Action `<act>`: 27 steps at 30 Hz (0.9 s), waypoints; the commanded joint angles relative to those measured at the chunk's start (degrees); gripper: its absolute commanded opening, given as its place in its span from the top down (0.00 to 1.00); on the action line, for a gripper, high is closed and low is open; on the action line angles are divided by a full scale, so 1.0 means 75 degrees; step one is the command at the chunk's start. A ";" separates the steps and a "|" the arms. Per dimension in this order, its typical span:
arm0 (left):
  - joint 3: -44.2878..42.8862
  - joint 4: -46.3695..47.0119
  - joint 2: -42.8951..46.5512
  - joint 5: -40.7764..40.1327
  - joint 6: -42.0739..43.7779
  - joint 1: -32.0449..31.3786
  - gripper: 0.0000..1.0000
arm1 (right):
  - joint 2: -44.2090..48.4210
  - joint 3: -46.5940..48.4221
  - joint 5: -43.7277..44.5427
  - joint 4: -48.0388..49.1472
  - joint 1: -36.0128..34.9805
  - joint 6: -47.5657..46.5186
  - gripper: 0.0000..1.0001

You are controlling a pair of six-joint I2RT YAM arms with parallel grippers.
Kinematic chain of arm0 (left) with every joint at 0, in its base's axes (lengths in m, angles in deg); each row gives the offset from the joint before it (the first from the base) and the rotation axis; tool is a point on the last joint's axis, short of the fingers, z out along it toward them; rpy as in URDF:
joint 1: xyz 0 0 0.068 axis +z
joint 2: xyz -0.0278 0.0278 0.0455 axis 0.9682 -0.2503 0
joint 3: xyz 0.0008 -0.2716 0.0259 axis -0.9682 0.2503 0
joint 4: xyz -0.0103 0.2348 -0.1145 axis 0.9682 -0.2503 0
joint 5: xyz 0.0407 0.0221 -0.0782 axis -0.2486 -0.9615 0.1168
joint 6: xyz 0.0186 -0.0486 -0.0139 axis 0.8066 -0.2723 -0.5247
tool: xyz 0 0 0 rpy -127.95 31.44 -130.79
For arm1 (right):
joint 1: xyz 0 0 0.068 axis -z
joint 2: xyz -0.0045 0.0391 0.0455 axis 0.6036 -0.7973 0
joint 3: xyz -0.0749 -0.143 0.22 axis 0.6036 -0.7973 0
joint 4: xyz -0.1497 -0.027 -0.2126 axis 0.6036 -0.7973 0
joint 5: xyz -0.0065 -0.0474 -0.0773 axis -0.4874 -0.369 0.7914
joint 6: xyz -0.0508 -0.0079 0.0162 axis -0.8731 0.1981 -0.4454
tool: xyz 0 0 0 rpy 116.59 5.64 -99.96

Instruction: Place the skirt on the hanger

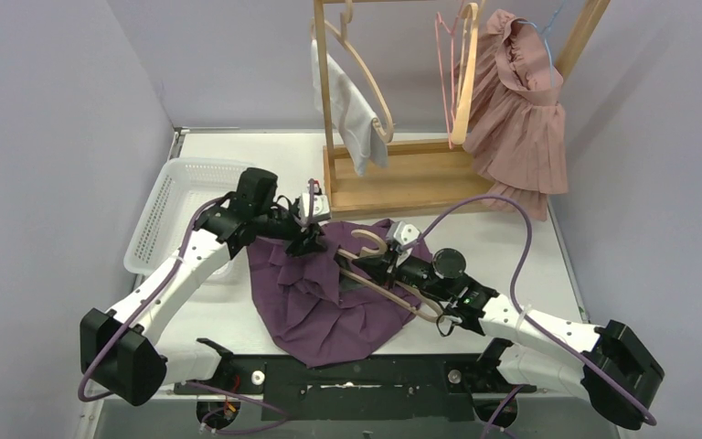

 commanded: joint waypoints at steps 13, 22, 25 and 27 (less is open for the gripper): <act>-0.0873 -0.1757 0.0047 0.1583 0.0770 -0.0536 0.62 | 0.0720 0.1333 -0.1769 -0.0555 -0.0047 -0.0043 1.00; -0.1071 -0.1814 0.0061 0.1678 0.1219 -0.0723 1.00 | 0.0804 0.1746 -0.1647 -0.1430 -0.0024 0.0135 0.85; -0.0707 -0.0893 0.0534 0.1268 0.0652 -0.0699 1.00 | 0.0983 0.1999 -0.0892 -0.2305 -0.0009 0.0156 0.60; -0.0423 -0.0195 0.0846 0.0910 0.0317 -0.0679 1.00 | 0.1247 0.2064 -0.0466 -0.2717 0.0004 0.0122 0.42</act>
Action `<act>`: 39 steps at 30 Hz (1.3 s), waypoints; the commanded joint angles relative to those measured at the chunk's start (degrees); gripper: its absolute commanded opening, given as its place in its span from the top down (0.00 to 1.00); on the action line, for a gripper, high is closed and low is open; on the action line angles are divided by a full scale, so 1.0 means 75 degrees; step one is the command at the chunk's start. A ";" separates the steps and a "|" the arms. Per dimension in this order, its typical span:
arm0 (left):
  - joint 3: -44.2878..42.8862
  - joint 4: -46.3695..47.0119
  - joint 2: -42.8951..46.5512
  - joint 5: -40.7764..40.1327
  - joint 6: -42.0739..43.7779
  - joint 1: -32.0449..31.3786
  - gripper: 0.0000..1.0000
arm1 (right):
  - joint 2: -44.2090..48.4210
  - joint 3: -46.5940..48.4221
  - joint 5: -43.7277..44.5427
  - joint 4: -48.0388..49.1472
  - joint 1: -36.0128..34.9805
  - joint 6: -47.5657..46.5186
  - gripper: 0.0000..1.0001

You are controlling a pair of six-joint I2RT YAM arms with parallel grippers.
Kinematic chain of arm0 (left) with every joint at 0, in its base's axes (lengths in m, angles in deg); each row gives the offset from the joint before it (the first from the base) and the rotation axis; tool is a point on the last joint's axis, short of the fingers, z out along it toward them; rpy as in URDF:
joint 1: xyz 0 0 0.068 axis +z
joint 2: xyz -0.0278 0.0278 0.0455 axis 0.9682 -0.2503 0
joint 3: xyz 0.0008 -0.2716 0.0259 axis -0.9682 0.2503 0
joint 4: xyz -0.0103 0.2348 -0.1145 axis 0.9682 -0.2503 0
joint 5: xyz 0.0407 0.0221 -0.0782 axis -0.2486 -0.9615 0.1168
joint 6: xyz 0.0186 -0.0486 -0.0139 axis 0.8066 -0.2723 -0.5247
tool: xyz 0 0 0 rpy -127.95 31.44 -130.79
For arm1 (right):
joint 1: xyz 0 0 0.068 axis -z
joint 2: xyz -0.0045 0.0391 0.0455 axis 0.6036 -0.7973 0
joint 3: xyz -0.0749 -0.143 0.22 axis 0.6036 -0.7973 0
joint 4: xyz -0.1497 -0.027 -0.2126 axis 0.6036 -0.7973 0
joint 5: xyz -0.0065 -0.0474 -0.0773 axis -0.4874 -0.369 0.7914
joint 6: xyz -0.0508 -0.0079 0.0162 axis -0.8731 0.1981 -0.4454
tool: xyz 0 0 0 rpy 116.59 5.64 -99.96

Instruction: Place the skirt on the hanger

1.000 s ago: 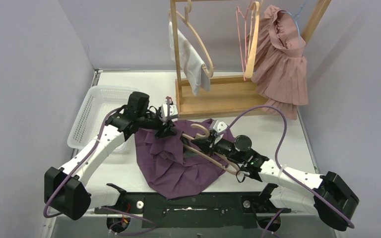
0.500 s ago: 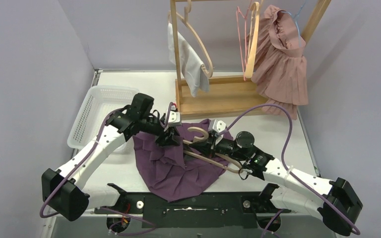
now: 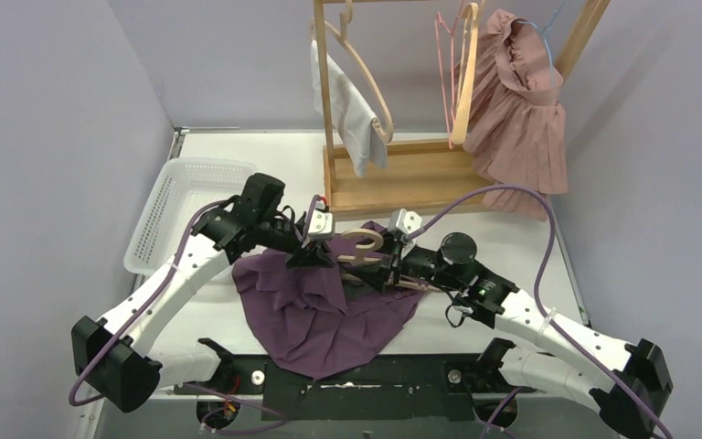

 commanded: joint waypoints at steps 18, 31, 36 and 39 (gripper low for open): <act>0.0762 0.4538 0.1907 -0.2708 -0.3878 0.0174 1.00 | 0.3473 0.0254 0.6823 -0.5081 -0.0026 0.4291 0.35; 0.0940 0.4695 0.1948 -0.2911 -0.4268 0.0181 1.00 | 0.0942 -0.0922 0.5593 -0.3882 -0.0060 0.5512 0.32; 0.0998 0.4626 0.2071 -0.2873 -0.4292 0.0181 1.00 | 0.0274 -0.1183 0.5931 -0.3048 0.0007 0.5857 0.40; 0.1001 0.4596 0.2101 -0.2829 -0.4304 0.0186 1.00 | -0.0011 -0.1373 0.6021 -0.2542 0.0016 0.6143 0.48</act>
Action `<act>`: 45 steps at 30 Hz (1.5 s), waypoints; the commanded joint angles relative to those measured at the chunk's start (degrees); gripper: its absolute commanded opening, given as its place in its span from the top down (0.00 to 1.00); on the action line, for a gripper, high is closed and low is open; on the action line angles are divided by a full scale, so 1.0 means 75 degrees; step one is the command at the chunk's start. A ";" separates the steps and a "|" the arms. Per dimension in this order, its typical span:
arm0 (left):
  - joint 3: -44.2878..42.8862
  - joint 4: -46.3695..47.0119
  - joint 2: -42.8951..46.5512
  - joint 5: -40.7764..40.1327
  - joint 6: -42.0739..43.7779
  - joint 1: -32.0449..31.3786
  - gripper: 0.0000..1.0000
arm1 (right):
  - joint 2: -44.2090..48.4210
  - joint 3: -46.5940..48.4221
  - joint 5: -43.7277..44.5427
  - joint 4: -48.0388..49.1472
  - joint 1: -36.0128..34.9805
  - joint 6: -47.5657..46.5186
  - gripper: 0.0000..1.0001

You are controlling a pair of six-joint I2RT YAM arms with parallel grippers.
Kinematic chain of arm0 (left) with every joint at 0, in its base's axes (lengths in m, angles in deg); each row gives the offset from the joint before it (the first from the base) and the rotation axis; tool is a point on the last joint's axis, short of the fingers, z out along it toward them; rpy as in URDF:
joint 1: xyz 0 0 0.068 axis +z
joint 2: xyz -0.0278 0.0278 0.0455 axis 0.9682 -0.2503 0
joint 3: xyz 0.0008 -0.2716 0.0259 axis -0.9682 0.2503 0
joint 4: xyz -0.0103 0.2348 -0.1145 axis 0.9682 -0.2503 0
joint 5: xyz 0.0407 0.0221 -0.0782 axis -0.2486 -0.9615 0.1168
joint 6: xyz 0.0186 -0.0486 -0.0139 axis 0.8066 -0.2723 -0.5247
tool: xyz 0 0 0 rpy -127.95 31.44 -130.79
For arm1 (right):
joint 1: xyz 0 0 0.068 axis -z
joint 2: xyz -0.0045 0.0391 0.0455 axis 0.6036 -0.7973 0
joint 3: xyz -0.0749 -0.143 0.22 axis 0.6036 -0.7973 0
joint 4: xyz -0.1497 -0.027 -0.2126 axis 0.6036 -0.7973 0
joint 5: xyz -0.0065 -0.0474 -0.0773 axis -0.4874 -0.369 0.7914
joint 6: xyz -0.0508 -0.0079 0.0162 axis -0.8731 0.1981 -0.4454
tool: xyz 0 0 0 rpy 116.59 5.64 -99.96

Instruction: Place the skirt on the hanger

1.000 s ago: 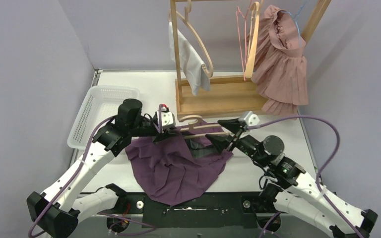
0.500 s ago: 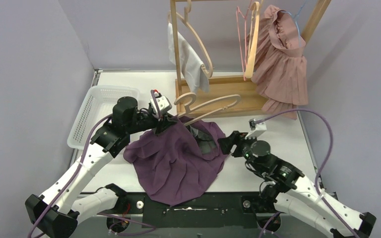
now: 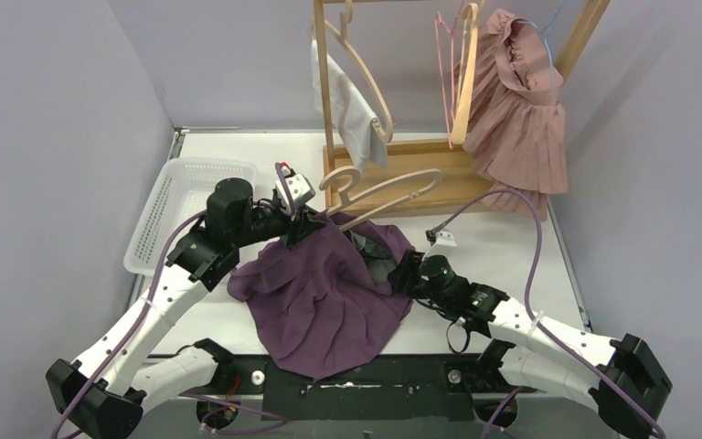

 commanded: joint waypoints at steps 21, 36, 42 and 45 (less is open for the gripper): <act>-0.0379 -0.2572 0.1408 0.0947 0.2962 0.0058 1.00 | 0.1006 0.2642 0.0912 -0.3604 0.2503 0.0107 1.00; -0.0887 -0.4409 0.0998 -0.0344 0.4039 0.0051 1.00 | 0.0359 0.4617 0.0690 -0.5178 0.2856 0.0082 1.00; -0.1056 -0.4615 0.0585 -0.0683 0.4073 0.0049 1.00 | 0.0396 0.5092 0.0307 -0.5103 0.2857 -0.0381 1.00; -0.1127 -0.4469 0.0352 -0.0524 0.3921 0.0045 1.00 | 0.0236 0.5310 -0.0181 -0.5118 0.2862 -0.0694 1.00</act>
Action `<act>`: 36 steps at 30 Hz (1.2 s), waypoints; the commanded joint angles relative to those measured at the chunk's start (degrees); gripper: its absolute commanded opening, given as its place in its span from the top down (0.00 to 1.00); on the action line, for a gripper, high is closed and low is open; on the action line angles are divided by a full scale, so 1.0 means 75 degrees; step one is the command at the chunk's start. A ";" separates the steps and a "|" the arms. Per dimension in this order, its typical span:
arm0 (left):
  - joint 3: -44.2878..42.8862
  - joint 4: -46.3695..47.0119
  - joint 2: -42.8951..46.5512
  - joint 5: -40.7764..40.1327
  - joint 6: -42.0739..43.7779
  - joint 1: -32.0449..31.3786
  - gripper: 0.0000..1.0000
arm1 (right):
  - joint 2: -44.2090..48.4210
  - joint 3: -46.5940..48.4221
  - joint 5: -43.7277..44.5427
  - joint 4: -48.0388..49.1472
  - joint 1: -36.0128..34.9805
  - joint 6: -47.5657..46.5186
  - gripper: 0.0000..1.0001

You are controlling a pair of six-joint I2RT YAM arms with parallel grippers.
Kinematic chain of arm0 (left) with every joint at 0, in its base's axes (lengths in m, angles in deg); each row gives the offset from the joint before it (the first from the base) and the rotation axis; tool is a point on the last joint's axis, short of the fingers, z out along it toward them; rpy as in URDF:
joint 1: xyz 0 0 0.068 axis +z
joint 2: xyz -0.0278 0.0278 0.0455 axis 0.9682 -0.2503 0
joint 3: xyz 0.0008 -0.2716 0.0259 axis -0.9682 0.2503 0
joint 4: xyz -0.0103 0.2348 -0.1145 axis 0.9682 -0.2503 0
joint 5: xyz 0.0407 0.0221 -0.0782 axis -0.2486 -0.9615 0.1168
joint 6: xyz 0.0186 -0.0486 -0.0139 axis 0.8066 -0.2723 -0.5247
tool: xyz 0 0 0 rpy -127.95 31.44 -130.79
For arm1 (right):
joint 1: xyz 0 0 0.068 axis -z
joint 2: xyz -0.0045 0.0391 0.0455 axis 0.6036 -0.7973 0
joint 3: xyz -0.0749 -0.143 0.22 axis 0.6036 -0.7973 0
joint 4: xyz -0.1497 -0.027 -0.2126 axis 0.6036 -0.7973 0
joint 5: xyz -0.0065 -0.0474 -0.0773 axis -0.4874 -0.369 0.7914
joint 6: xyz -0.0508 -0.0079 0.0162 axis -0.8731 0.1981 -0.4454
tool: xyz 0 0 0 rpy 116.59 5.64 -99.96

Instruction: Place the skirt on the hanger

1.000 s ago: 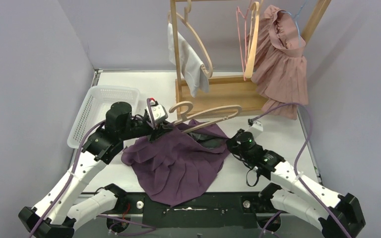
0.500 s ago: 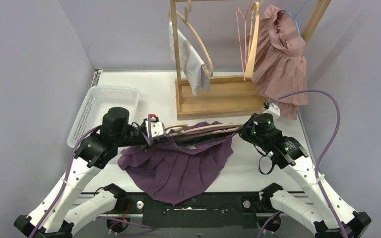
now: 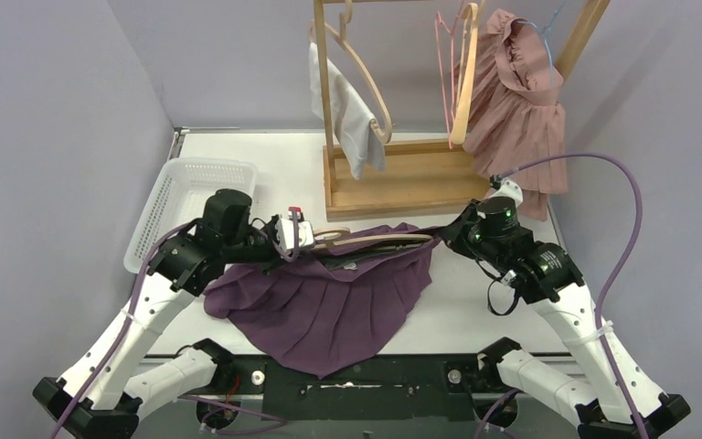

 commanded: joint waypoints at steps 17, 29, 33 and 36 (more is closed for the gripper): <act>-0.3987 -0.0346 -0.1629 0.1501 -0.1898 0.0033 1.00 | -0.0676 0.3616 -0.1543 -0.0369 0.0276 -0.0747 1.00; -0.0306 0.2961 -0.1722 0.2899 -0.2388 0.0026 1.00 | -0.0804 0.0531 -0.3394 0.1376 0.0265 -0.0782 1.00; 0.0634 0.4420 -0.1870 0.3138 -0.2665 0.0023 1.00 | -0.0853 -0.0428 -0.4345 0.2776 0.0254 -0.0921 1.00; 0.0996 0.4959 -0.1829 0.3351 -0.2694 0.0026 1.00 | -0.0857 -0.0844 -0.5217 0.3542 0.0263 -0.1543 1.00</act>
